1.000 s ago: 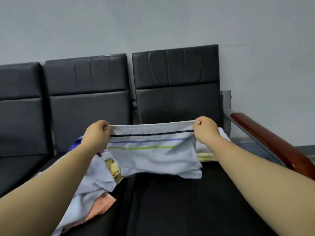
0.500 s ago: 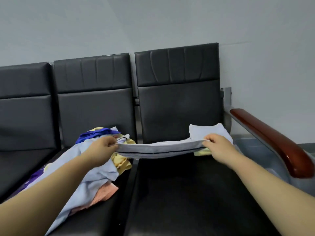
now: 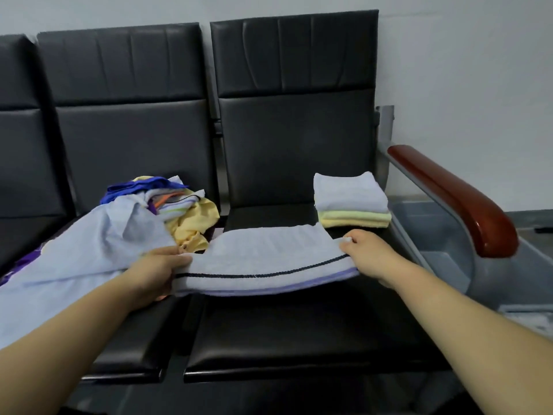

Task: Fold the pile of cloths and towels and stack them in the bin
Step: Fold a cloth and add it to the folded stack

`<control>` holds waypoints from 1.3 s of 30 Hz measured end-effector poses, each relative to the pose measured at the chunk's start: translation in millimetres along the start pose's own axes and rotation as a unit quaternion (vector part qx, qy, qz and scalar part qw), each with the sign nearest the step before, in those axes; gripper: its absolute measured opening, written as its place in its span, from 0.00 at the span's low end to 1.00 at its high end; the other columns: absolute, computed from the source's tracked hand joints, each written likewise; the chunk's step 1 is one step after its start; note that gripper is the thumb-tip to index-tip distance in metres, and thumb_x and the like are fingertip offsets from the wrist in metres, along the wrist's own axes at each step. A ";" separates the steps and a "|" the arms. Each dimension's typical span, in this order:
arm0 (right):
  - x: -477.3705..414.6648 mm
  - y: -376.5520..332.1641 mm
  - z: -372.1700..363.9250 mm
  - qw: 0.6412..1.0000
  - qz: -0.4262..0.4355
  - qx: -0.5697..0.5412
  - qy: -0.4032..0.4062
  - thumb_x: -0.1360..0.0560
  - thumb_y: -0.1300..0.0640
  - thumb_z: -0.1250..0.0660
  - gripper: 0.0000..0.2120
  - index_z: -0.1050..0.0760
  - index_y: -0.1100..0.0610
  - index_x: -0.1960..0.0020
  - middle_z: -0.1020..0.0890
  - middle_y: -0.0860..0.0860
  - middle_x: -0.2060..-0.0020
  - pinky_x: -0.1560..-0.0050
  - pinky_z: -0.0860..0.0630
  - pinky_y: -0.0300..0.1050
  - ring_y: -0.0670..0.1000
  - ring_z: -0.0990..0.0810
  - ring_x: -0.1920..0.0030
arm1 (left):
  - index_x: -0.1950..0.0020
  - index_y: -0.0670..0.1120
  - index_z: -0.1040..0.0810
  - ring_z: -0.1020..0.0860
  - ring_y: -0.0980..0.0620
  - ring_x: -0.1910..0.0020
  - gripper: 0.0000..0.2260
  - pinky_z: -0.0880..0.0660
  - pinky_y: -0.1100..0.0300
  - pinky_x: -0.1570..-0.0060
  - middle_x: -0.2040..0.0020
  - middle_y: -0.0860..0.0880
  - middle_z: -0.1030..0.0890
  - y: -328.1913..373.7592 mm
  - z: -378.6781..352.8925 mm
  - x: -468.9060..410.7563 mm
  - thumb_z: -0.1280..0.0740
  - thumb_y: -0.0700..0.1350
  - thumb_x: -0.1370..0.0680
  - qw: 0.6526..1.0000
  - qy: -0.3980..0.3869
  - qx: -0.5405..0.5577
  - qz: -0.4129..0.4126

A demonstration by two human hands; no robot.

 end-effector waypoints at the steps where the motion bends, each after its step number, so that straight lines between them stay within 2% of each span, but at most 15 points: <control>1: 2.3 0.7 0.7 1.000 -0.010 0.003 -0.014 0.18 0.55 0.37 0.10 0.22 0.61 0.48 0.20 0.53 0.56 0.58 0.31 0.49 0.55 0.24 0.57 | 0.56 0.41 0.26 0.21 0.47 0.72 0.07 0.25 0.59 0.71 0.65 0.39 0.21 0.2 3.2 1.6 0.37 0.36 0.18 1.000 -0.016 -0.002 0.013; 3: 5.9 1.5 3.9 0.998 -0.036 0.008 -0.047 0.19 0.56 0.35 0.10 0.21 0.63 0.48 0.23 0.56 0.59 0.57 0.31 0.50 0.54 0.27 0.58 | 0.46 0.41 0.23 0.18 0.40 0.59 0.04 0.24 0.53 0.57 0.51 0.31 0.20 1.7 13.0 2.8 0.34 0.38 0.20 0.999 -0.022 -0.006 0.034; 6: 8.7 -1.3 9.8 0.994 -0.071 -0.011 -0.078 0.21 0.57 0.32 0.07 0.18 0.60 0.50 0.19 0.61 0.56 0.54 0.29 0.51 0.56 0.24 0.56 | 0.38 0.37 0.22 0.20 0.32 0.42 0.13 0.25 0.42 0.40 0.39 0.29 0.21 0.3 21.5 -0.7 0.33 0.40 0.21 0.997 -0.020 -0.024 0.074; 7: 8.3 -2.9 10.9 0.994 -0.075 -0.017 -0.079 0.21 0.57 0.31 0.06 0.18 0.59 0.52 0.18 0.60 0.57 0.55 0.29 0.50 0.56 0.23 0.56 | 0.39 0.38 0.21 0.19 0.33 0.43 0.13 0.25 0.42 0.40 0.41 0.30 0.19 0.1 20.5 -1.7 0.33 0.41 0.21 0.996 -0.017 -0.041 0.080; 9: 7.2 -4.8 10.2 0.994 -0.079 -0.020 -0.075 0.21 0.58 0.32 0.06 0.19 0.58 0.54 0.19 0.56 0.59 0.59 0.30 0.47 0.54 0.24 0.59 | 0.48 0.44 0.21 0.18 0.39 0.55 0.04 0.22 0.51 0.52 0.53 0.36 0.17 -0.2 15.5 -4.5 0.34 0.42 0.20 0.995 -0.003 -0.065 0.073; 11: 3.3 -4.2 5.3 0.994 -0.085 -0.022 -0.072 0.20 0.57 0.33 0.06 0.21 0.59 0.53 0.19 0.56 0.60 0.61 0.27 0.47 0.54 0.25 0.60 | 0.56 0.46 0.25 0.21 0.45 0.66 0.07 0.25 0.58 0.66 0.65 0.43 0.21 -2.3 9.7 -10.7 0.36 0.41 0.19 0.996 0.014 -0.065 0.060; 12: -0.1 -3.3 1.1 0.993 -0.089 -0.030 -0.067 0.20 0.57 0.34 0.07 0.22 0.59 0.52 0.18 0.58 0.57 0.58 0.22 0.50 0.56 0.23 0.59 | 0.58 0.46 0.27 0.23 0.46 0.66 0.09 0.26 0.58 0.68 0.65 0.44 0.23 -3.8 7.2 -14.4 0.36 0.40 0.18 0.996 0.031 -0.071 0.052; 14: -8.2 -3.3 -6.9 0.995 -0.087 -0.034 -0.044 0.20 0.56 0.35 0.08 0.22 0.60 0.50 0.16 0.61 0.52 0.51 0.18 0.55 0.56 0.19 0.55 | 0.60 0.45 0.27 0.24 0.46 0.63 0.10 0.25 0.54 0.63 0.63 0.44 0.25 -2.5 0.2 -18.5 0.35 0.39 0.19 0.995 0.057 -0.071 0.030; 17: -17.0 -9.2 -17.5 0.998 -0.069 -0.001 0.006 0.20 0.56 0.38 0.10 0.25 0.62 0.55 0.23 0.58 0.58 0.59 0.32 0.50 0.53 0.28 0.59 | 0.63 0.46 0.25 0.23 0.41 0.58 0.07 0.23 0.40 0.53 0.61 0.41 0.24 -7.4 0.1 -30.5 0.33 0.44 0.26 0.992 0.094 -0.082 -0.008; 18: -20.4 -11.6 -21.2 0.998 -0.062 -0.003 0.016 0.20 0.56 0.39 0.11 0.29 0.60 0.59 0.28 0.56 0.61 0.60 0.35 0.50 0.52 0.32 0.61 | 0.62 0.46 0.26 0.23 0.40 0.58 0.06 0.23 0.40 0.51 0.61 0.41 0.24 -9.6 -0.6 -35.6 0.34 0.47 0.27 0.989 0.104 -0.106 -0.022; 20: -28.3 -14.2 -28.9 0.999 -0.040 0.009 0.028 0.20 0.56 0.40 0.13 0.36 0.56 0.62 0.33 0.53 0.64 0.62 0.40 0.50 0.51 0.36 0.63 | 0.59 0.43 0.27 0.27 0.45 0.59 0.07 0.28 0.49 0.57 0.62 0.44 0.27 -7.2 -8.7 -37.3 0.36 0.45 0.23 0.981 0.113 -0.150 -0.045; 22: -35.4 -13.6 -36.1 0.999 -0.026 0.026 0.023 0.20 0.56 0.40 0.12 0.37 0.56 0.61 0.33 0.53 0.64 0.62 0.40 0.49 0.51 0.37 0.63 | 0.56 0.41 0.29 0.30 0.49 0.60 0.08 0.33 0.52 0.60 0.62 0.46 0.29 -5.6 -18.1 -39.8 0.39 0.43 0.19 0.972 0.125 -0.184 -0.074; 25: -46.2 -8.1 -43.7 0.998 -0.028 0.047 0.018 0.20 0.56 0.41 0.10 0.35 0.57 0.58 0.32 0.54 0.63 0.62 0.39 0.50 0.51 0.36 0.63 | 0.55 0.43 0.29 0.30 0.50 0.59 0.07 0.33 0.55 0.59 0.60 0.48 0.28 -12.5 -25.2 -51.4 0.40 0.43 0.18 0.968 0.124 -0.197 -0.098; 35: -75.6 6.9 -48.6 0.994 -0.065 0.091 0.020 0.17 0.56 0.45 0.10 0.32 0.60 0.54 0.27 0.55 0.59 0.63 0.36 0.49 0.52 0.32 0.62 | 0.52 0.43 0.31 0.29 0.50 0.61 0.09 0.36 0.53 0.61 0.59 0.45 0.26 -28.9 -24.6 -84.1 0.43 0.45 0.15 0.942 0.172 -0.269 -0.100; 39: -83.7 11.6 -52.2 0.992 -0.079 0.094 0.029 0.17 0.56 0.44 0.09 0.31 0.62 0.50 0.26 0.55 0.57 0.65 0.37 0.48 0.52 0.31 0.62 | 0.50 0.42 0.30 0.27 0.48 0.61 0.08 0.35 0.51 0.57 0.58 0.43 0.23 -31.6 -28.2 -97.6 0.42 0.46 0.15 0.933 0.184 -0.298 -0.075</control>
Point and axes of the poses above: each hand's wrist, its own x-axis away from the middle knuckle, its own z-axis out of the back of the hand, y = z × x, the point moved 1 cm from there along -x, towards the middle knuckle
